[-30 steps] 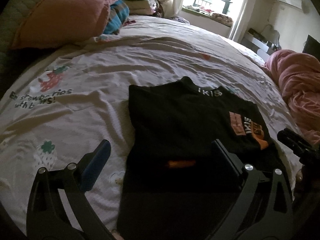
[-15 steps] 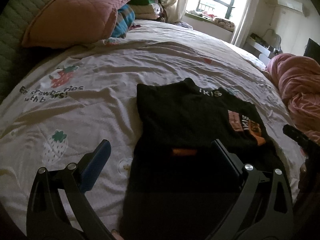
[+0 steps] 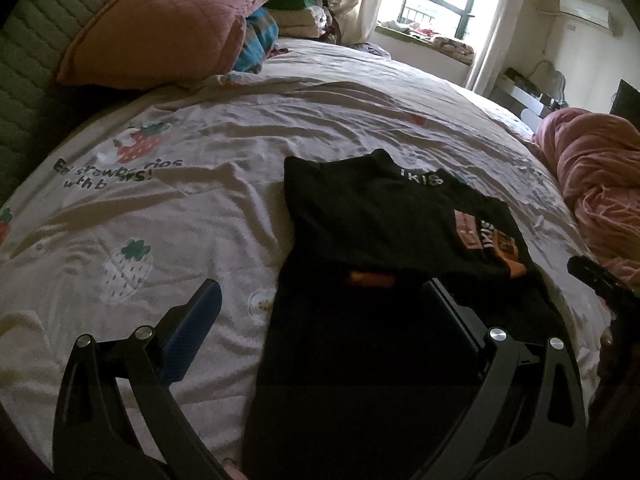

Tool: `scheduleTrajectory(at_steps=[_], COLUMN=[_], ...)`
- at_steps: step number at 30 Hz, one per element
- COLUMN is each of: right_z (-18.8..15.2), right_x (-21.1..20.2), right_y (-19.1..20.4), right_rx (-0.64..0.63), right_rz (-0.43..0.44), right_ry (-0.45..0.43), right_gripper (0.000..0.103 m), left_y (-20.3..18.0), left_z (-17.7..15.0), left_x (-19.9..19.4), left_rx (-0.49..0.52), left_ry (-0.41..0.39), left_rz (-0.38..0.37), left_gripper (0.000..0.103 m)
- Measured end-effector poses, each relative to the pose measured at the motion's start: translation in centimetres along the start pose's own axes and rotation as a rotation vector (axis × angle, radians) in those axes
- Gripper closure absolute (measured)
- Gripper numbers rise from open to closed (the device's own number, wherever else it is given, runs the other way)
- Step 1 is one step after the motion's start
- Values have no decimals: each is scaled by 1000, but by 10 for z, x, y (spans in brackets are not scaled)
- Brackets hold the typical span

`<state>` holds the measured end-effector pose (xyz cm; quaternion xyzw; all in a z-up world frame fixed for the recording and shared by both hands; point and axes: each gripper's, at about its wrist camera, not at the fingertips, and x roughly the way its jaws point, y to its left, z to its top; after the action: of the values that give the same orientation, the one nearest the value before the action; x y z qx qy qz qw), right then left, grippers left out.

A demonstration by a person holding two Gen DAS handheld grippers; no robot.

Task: Fold small clothes
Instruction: 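Move both tools toward the hem of the black shirt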

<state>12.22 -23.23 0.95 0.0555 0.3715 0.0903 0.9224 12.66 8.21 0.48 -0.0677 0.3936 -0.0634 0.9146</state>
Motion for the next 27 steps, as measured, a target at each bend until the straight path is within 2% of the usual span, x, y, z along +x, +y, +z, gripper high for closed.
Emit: scheduleTrajectory(at_steps=[27], right_z=[-36], right_x=[-29], right_y=[-11], right_rx=[-26], right_rz=[41], right_ry=[26], right_gripper=[8], left_y=[16], left_z=[-56], left_x=[-43], left_rx=[11], left_ry=[79], left_rz=[57], left_gripper=[10])
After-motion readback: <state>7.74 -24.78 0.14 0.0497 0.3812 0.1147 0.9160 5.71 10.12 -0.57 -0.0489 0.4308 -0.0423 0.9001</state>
